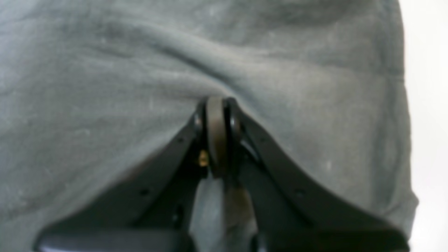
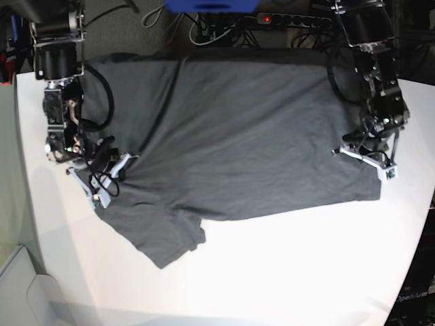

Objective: Layout the t-shirt on the table in an organized manner, then fold the t-shirt properly
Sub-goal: 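Grasp the t-shirt with both grippers and pull the edges apart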

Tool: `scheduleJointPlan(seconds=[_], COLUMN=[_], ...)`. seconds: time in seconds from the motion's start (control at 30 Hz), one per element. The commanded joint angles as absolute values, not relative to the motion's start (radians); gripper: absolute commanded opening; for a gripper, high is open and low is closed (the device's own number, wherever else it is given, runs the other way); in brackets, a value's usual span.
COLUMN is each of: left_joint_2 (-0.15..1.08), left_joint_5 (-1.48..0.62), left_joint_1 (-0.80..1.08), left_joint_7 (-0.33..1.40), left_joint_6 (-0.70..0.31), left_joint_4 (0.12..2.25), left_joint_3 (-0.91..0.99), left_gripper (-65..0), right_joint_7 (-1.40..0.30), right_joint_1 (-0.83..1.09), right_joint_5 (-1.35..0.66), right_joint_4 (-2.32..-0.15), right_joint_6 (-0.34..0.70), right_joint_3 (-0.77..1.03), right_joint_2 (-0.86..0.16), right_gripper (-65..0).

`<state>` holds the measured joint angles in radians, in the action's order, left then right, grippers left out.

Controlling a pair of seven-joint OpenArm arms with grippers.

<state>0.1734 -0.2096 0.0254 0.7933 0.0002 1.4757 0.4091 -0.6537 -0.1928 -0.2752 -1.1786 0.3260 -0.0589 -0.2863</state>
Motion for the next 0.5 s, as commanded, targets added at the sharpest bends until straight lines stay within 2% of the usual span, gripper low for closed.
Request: scheduleJointPlan(seconds=[0.0, 0.27, 0.47], left_joint_2=[0.183, 0.189, 0.189], left_joint_5=[-0.209, -0.209, -0.209], left_joint_1=[0.027, 0.044, -0.031], left_joint_7=[0.782, 0.769, 0.750], left_joint_6=[0.002, 0.004, 0.002], left_joint_4=[1.498, 1.406, 1.316], left_joint_3=[0.410, 0.417, 0.414], left_gripper=[-64.9, -64.9, -64.9], right_joint_7=[-0.733, -0.731, -0.731], right_joint_1=[-0.186, -0.186, -0.186], right_joint_5=[-0.217, -0.217, -0.217], right_joint_4=[-1.164, -1.164, -1.164], right_joint_6=[0.291, 0.291, 0.291], right_joint_3=[-0.058, -0.058, -0.058], right_joint_2=[-0.302, -0.297, -0.298], right_gripper=[-64.4, -64.4, -64.4])
